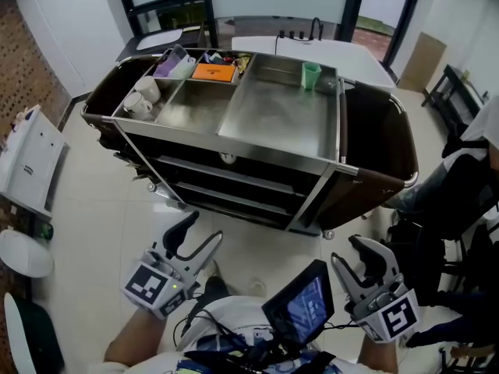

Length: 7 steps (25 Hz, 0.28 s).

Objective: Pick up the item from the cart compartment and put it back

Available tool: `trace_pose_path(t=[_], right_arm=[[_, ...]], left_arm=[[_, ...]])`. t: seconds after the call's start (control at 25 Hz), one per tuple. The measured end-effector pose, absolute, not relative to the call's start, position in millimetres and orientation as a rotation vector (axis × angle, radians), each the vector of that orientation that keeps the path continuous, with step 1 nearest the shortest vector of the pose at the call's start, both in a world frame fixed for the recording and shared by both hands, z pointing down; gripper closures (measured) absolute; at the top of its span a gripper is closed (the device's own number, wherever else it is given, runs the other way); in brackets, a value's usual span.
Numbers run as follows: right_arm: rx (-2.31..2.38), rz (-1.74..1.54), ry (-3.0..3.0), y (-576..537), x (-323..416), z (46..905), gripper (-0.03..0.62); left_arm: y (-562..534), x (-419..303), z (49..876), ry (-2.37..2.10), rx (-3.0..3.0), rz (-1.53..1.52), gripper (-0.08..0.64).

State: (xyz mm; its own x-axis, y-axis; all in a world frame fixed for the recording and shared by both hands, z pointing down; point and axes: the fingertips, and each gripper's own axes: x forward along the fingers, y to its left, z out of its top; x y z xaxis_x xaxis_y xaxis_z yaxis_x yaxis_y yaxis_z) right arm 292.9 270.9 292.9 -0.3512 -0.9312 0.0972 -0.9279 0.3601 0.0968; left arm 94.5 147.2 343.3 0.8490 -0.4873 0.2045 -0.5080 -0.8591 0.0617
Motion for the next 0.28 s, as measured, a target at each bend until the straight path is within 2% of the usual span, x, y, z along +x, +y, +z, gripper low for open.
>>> trace_pose_path(t=[0.28], right_arm=[[1.702,0.001,-2.476,280.7,295.2,295.7,0.410]], left_arm=[[156.9,109.1,341.7,-0.741,2.916,0.283,0.318]])
